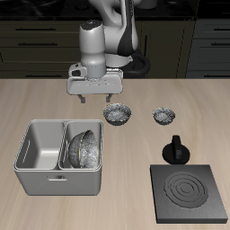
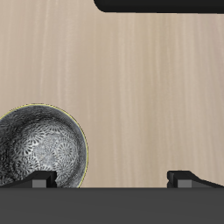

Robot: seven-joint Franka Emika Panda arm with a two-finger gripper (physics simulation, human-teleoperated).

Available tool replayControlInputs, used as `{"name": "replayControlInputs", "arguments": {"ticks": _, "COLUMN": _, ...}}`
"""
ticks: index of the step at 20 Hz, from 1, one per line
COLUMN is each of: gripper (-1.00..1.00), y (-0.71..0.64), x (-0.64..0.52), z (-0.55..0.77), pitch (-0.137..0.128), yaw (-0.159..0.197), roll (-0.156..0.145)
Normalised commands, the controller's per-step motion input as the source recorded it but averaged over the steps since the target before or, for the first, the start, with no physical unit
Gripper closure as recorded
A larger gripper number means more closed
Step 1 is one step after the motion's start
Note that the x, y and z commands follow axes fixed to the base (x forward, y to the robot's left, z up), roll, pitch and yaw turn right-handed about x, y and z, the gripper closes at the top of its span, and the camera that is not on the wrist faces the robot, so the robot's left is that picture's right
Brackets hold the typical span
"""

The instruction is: Place the largest bowl in the left side of the drainer and the medium bowl in the right side

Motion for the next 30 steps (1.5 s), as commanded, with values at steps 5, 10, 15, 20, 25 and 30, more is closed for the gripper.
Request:
{"name": "replayControlInputs", "arguments": {"ticks": 5, "gripper": -1.0, "y": 0.04, "x": 0.08, "z": -0.38, "pitch": 0.076, "yaw": -0.002, "roll": -0.001}}
{"name": "replayControlInputs", "arguments": {"ticks": 10, "gripper": -1.0, "y": 0.06, "x": -0.04, "z": -0.21, "pitch": 0.032, "yaw": 0.013, "roll": 0.014}}
{"name": "replayControlInputs", "arguments": {"ticks": 15, "gripper": -1.0, "y": 0.2, "x": 0.07, "z": -0.33, "pitch": 0.081, "yaw": 0.028, "roll": 0.072}}
{"name": "replayControlInputs", "arguments": {"ticks": 20, "gripper": 1.0, "y": 0.16, "x": -0.04, "z": -0.08, "pitch": -0.011, "yaw": 0.04, "roll": 0.044}}
{"name": "replayControlInputs", "arguments": {"ticks": 25, "gripper": 1.0, "y": 0.12, "x": 0.03, "z": -0.11, "pitch": 0.045, "yaw": -0.012, "roll": 0.052}}
{"name": "replayControlInputs", "arguments": {"ticks": 30, "gripper": 1.0, "y": -0.05, "x": 0.0, "z": 0.16, "pitch": -0.024, "yaw": 0.001, "roll": -0.007}}
